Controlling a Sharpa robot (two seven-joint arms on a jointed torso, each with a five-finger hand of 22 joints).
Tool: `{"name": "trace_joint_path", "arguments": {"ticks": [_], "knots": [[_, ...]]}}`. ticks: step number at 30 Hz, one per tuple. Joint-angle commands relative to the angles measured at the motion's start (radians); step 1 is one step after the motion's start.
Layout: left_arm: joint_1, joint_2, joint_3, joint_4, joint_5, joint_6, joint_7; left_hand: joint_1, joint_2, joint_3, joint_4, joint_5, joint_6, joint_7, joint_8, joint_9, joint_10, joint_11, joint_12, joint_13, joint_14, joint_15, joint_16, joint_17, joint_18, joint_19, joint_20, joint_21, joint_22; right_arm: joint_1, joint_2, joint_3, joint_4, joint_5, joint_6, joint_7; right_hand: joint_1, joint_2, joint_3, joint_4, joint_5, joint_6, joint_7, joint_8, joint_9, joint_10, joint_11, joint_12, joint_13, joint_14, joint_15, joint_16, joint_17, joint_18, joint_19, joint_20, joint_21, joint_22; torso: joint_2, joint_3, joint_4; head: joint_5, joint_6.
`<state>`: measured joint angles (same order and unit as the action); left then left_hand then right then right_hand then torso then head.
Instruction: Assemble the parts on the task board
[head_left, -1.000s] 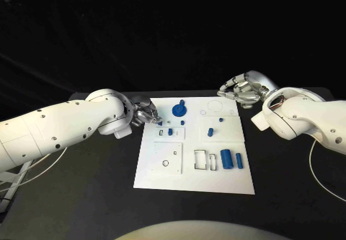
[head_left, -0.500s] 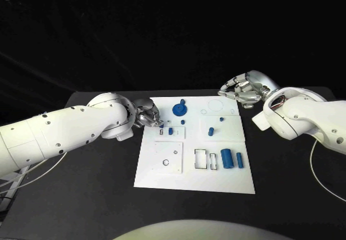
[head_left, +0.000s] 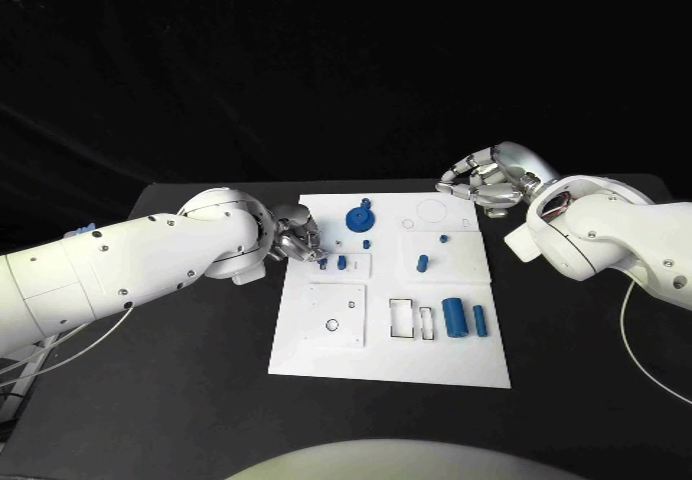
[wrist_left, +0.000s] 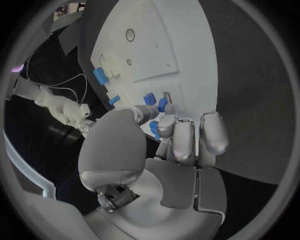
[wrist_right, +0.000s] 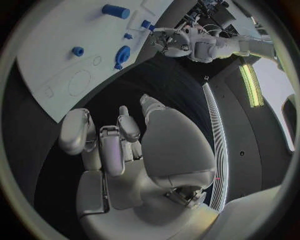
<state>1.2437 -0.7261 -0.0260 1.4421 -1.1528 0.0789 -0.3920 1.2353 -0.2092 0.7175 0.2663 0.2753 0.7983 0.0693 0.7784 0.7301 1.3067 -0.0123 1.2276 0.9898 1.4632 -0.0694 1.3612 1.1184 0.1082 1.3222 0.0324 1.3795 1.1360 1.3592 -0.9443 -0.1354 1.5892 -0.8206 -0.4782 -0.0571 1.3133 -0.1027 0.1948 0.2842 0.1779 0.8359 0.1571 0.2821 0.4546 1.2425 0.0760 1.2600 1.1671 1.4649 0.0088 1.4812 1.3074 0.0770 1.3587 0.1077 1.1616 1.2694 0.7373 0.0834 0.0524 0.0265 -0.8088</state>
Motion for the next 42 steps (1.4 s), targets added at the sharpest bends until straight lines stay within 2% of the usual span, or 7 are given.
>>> {"name": "trace_joint_path", "arguments": {"ticks": [1, 9, 19, 34, 42], "knots": [[-0.002, 0.006, 0.000, -0.003, -0.012, 0.040, -0.019, 0.004, -0.007, 0.191, -0.186, 0.006, 0.012, -0.003, 0.005, 0.068, 0.008, -0.002, 0.003, 0.001, 0.010, -0.006, 0.003, 0.001, -0.016, 0.005, -0.001, 0.006, 0.000, -0.001, 0.001, 0.000, 0.000, -0.007, 0.001, 0.005, 0.005, -0.003, -0.003, -0.001, 0.000, -0.006, 0.002, 0.005, 0.001, -0.007, 0.000, -0.006, 0.000, 0.056, -0.008, -0.005, 0.056, 0.019, -0.005, -0.002, -0.005, 0.000, 0.000, 0.0006, -0.0004, 0.001, 0.001], [-0.008, 0.016, -0.001, -0.013, -0.013, 0.045, -0.029, 0.003, -0.008, 0.192, -0.187, 0.008, 0.013, -0.004, 0.005, 0.068, 0.008, -0.002, 0.002, -0.001, 0.010, -0.007, 0.003, 0.001, -0.016, 0.005, -0.001, 0.006, 0.000, -0.002, 0.001, 0.000, 0.000, -0.007, 0.003, 0.006, 0.005, -0.003, -0.003, -0.001, 0.000, -0.006, 0.002, 0.005, 0.001, -0.007, 0.000, -0.006, 0.000, 0.056, -0.008, -0.005, 0.056, 0.019, -0.005, -0.002, -0.005, 0.000, 0.000, 0.0008, -0.0016, 0.000, -0.001], [-0.012, 0.022, -0.001, -0.020, -0.014, 0.049, -0.035, 0.002, -0.009, 0.192, -0.187, 0.010, 0.013, -0.004, 0.005, 0.068, 0.008, -0.002, 0.002, -0.001, 0.010, -0.007, 0.003, 0.001, -0.017, 0.005, -0.001, 0.006, 0.001, -0.002, 0.000, 0.000, 0.001, -0.006, 0.003, 0.008, 0.005, -0.003, -0.003, -0.001, 0.000, -0.006, 0.002, 0.005, 0.001, -0.007, 0.000, -0.006, 0.000, 0.056, -0.008, -0.005, 0.056, 0.019, -0.005, -0.002, -0.005, 0.000, 0.000, 0.0007, -0.0002, -0.004, -0.003], [-0.014, 0.021, -0.001, -0.021, -0.020, 0.049, -0.043, 0.000, -0.011, 0.195, -0.189, 0.015, 0.016, -0.005, 0.005, 0.068, 0.009, -0.003, 0.001, -0.002, 0.010, -0.008, 0.003, 0.001, -0.016, 0.005, -0.001, 0.006, 0.000, -0.003, -0.001, 0.000, 0.001, -0.006, 0.003, 0.008, 0.006, -0.001, -0.004, 0.000, 0.000, -0.007, 0.002, 0.007, 0.002, -0.007, 0.000, -0.006, -0.001, 0.057, -0.008, -0.005, 0.056, 0.019, -0.004, -0.002, -0.004, 0.001, 0.001, 0.0001, 0.0009, -0.005, -0.003], [-0.015, 0.028, -0.002, -0.022, -0.016, 0.056, -0.043, -0.001, -0.012, 0.196, -0.189, 0.018, 0.017, -0.005, 0.005, 0.068, 0.012, -0.004, 0.003, 0.002, 0.010, -0.008, 0.003, 0.001, -0.016, 0.005, -0.001, 0.006, 0.000, -0.003, 0.000, 0.000, 0.000, -0.005, 0.004, 0.009, 0.006, -0.001, -0.004, 0.000, 0.000, -0.007, 0.002, 0.007, 0.002, -0.007, 0.000, -0.006, -0.001, 0.057, -0.008, -0.005, 0.056, 0.019, -0.004, -0.002, -0.004, 0.001, 0.001, 0.0006, -0.0007, -0.004, -0.003]]}}
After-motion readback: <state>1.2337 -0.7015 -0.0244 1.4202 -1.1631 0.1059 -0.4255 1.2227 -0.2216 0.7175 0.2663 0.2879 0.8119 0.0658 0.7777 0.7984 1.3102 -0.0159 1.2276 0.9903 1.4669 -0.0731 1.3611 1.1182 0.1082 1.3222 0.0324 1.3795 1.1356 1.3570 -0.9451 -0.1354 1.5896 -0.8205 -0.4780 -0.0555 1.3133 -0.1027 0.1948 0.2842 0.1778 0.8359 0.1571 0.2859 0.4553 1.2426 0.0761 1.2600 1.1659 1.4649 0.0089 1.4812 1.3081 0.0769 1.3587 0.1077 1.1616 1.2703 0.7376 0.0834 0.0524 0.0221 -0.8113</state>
